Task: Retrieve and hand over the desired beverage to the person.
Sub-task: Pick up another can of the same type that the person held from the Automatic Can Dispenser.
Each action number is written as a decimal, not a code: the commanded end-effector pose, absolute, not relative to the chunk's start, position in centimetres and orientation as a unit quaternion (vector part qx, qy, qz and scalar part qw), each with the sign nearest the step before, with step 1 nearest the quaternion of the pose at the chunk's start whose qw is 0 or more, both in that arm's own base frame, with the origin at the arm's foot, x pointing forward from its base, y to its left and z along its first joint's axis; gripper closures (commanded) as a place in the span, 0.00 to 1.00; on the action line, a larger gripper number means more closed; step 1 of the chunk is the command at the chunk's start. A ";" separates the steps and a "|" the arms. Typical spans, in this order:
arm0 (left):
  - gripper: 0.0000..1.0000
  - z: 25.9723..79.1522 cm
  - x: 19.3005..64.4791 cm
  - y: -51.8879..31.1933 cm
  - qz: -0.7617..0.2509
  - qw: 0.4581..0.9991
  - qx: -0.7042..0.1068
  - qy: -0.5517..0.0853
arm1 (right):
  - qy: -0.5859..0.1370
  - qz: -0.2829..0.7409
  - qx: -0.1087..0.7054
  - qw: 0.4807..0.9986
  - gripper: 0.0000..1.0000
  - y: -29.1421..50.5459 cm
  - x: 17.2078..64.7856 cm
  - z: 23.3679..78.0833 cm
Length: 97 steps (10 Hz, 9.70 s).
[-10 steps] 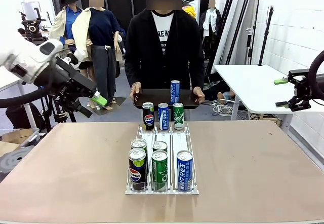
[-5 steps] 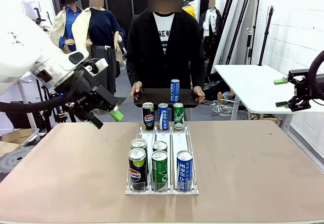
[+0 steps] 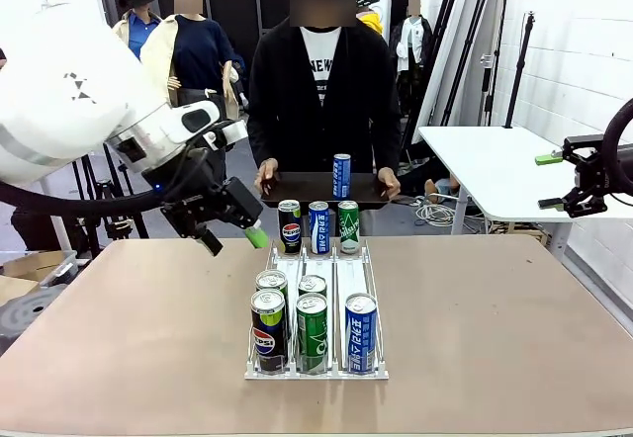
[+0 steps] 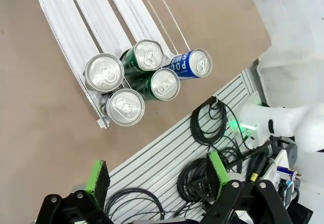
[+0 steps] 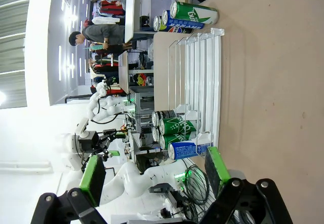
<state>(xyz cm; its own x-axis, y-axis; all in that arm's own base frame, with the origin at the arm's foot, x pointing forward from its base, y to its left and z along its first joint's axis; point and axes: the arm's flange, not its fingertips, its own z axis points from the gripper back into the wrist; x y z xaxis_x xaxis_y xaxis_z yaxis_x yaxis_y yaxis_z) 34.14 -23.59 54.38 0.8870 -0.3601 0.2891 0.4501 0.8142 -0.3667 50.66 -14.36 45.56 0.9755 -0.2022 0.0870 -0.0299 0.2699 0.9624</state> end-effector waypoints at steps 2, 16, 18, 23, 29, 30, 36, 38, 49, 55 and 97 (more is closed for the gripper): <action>0.00 53.9 35.5 -26.2 -0.210 0.958 -0.170 -0.094 | -0.100 -0.053 0.597 0.794 0.00 -14.3 50.7 45.5; 0.00 46.5 39.4 -31.0 -0.160 0.985 -0.051 -0.048 | -0.100 -0.053 0.597 0.794 0.00 -14.3 50.7 45.5; 0.00 45.9 39.5 -31.4 -0.157 0.986 -0.046 -0.040 | -0.100 -0.053 0.597 0.794 0.00 -14.3 50.7 45.5; 0.00 44.7 39.8 -31.9 -0.154 0.987 -0.041 -0.025 | -0.100 -0.053 0.597 0.794 0.00 -14.3 50.7 45.5; 0.00 43.0 40.3 -30.9 -0.145 0.989 -0.041 -0.006 | -0.100 -0.053 0.597 0.794 0.00 -14.3 50.7 45.5; 0.00 42.7 40.1 -30.8 -0.151 0.988 -0.041 -0.003 | -0.100 -0.053 0.597 0.794 0.00 -14.3 50.7 45.5; 0.00 40.4 40.6 -30.3 -0.166 0.985 -0.039 0.021 | -0.100 -0.053 0.597 0.794 0.00 -14.3 50.7 45.5; 0.00 40.8 40.4 -30.7 -0.155 0.987 -0.049 0.020 | -0.100 -0.053 0.597 0.794 0.00 -14.3 50.7 45.5; 0.00 40.8 40.4 -30.7 -0.155 0.987 -0.049 0.020 | -0.100 -0.053 0.597 0.794 0.00 -14.3 50.7 45.5; 0.51 40.0 40.4 -31.3 -0.171 0.984 -0.049 0.003 | -0.100 -0.053 0.597 0.794 0.00 -14.3 50.7 45.5; 1.00 64.8 44.1 -4.0 -0.148 0.981 -0.030 -0.123 | -0.100 -0.053 0.597 0.794 0.00 -14.3 50.7 45.5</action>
<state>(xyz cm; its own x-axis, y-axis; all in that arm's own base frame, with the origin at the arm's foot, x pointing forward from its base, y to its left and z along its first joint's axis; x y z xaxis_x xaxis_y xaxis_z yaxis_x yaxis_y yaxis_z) 45.27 -4.46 64.78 0.9438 -0.2575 0.2071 0.2639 0.9645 -0.0035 50.64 -14.45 45.57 0.9751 -0.2039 0.0873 -0.0297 0.2701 0.9624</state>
